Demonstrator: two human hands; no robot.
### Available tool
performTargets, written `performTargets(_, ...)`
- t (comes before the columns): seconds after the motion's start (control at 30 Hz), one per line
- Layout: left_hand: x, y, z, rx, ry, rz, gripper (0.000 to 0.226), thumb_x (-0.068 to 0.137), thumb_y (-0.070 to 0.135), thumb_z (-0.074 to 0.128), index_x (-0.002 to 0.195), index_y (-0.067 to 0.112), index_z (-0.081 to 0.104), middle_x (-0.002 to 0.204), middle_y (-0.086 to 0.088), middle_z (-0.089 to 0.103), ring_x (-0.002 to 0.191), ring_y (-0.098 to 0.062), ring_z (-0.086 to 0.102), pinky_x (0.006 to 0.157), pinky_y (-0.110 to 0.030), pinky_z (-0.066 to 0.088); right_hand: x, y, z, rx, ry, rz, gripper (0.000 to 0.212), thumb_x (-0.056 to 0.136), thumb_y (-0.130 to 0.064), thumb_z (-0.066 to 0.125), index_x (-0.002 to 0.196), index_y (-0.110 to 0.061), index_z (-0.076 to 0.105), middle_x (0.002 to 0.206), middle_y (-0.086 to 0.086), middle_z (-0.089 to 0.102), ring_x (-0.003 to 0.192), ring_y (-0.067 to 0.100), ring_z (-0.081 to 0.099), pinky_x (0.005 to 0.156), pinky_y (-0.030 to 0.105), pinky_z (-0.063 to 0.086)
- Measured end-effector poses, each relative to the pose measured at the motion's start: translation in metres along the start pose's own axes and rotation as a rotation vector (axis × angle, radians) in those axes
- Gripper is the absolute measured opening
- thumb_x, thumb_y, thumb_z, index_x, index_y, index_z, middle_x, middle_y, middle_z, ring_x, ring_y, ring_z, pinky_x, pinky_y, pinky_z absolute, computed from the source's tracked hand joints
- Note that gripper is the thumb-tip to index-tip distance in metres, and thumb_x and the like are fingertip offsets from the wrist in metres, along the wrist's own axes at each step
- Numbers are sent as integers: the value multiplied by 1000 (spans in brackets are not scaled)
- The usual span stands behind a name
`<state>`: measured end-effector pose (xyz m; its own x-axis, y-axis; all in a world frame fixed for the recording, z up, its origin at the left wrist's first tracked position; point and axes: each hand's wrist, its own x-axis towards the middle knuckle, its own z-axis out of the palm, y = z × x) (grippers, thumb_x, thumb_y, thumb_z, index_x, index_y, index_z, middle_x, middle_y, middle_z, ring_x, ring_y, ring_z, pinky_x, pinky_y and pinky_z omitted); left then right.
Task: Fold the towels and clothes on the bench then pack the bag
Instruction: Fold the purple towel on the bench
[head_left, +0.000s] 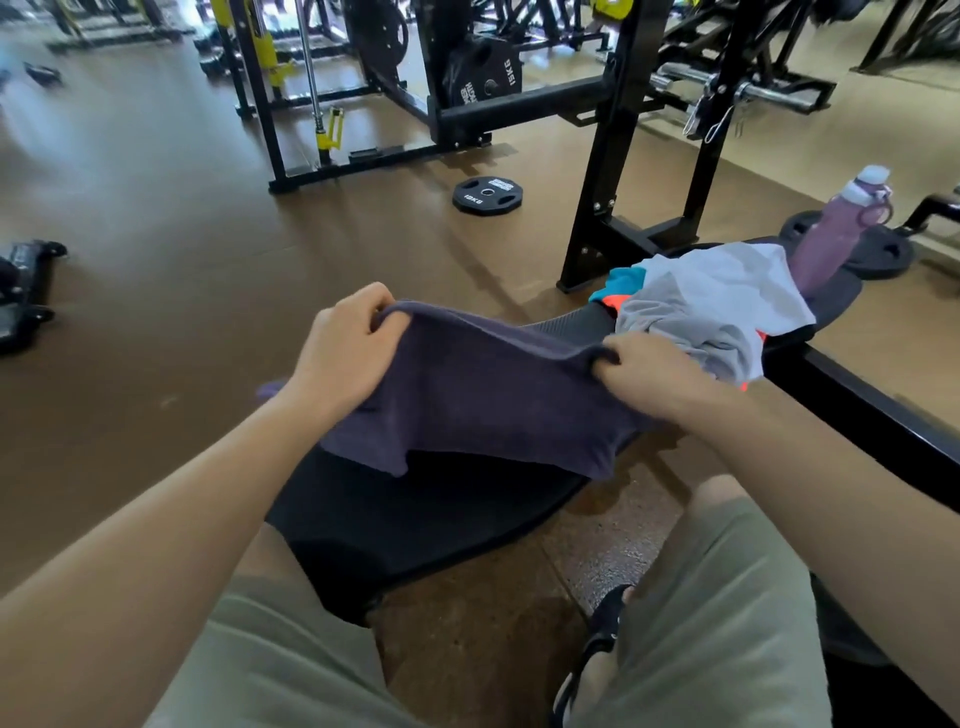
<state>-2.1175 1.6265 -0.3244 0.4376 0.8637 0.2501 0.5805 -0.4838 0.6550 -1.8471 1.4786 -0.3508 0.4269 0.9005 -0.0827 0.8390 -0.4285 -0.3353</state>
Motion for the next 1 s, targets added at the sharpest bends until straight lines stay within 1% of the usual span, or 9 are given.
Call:
performTargets(0.1,-7,8,6,36,-32,29,29,97,32,51,73,18,46,63,2,53,66,-19,51,66,-42,43,-13,-26,14,-19,-527,49,11,90,-22,60,89,-12,65,85,16,72,77,32,71,65,37,58)
performTargets(0.13,-9,10,8,38,-44,43,28,96,34,51,74,18,47,65,1,55,68,-21,53,67,-44,46,-15,-34,19,-22,-577,12,13,88,-24,63,92,-12,66,86,15,74,79,32,72,68,37,59)
performTargets(0.27,-18,18,12,78,-67,109,26,95,38,52,77,20,49,68,3,58,71,-24,57,66,-42,49,-22,-68,36,244,-228,-136,25,83,-36,72,100,-26,57,98,-5,67,94,17,64,76,34,51)
performTargets(0.37,-20,19,14,120,-53,104,25,94,38,52,78,20,49,68,4,58,71,-23,57,62,-38,46,-30,-94,43,500,-171,-128,43,79,-47,78,108,-29,53,99,-11,64,91,7,60,71,28,47)
performTargets(0.5,-26,17,13,146,-53,123,20,93,37,53,80,23,51,70,4,61,71,-23,59,62,-38,50,-31,-111,59,578,-44,-77,22,87,-39,70,94,-26,55,89,-9,65,86,10,62,68,28,46)
performTargets(0.77,-35,0,4,53,-75,170,13,96,20,54,94,24,42,68,7,55,66,-22,55,62,-40,49,-21,-113,72,604,-76,19,12,97,-21,54,87,-16,58,84,2,67,81,19,65,69,33,53)
performTargets(0.83,-37,-4,4,62,-120,204,18,98,18,53,94,23,37,71,5,52,67,-21,52,60,-39,45,-19,-116,62,920,-150,151,13,97,-15,52,86,-9,56,77,10,65,70,23,66,65,38,59)
performTargets(0.9,-42,-7,6,77,-212,259,22,99,13,52,93,23,33,76,5,49,70,-15,48,61,-35,38,-17,-121,46,1321,-200,294,13,97,-11,50,85,-9,55,69,10,55,55,19,58,50,29,52)
performTargets(1.0,-51,-8,15,23,-268,317,26,95,2,46,91,26,35,85,6,45,78,-13,45,66,-29,36,-14,-125,30,1580,-240,344,16,97,-12,50,82,-8,54,67,7,54,51,15,57,47,25,49)
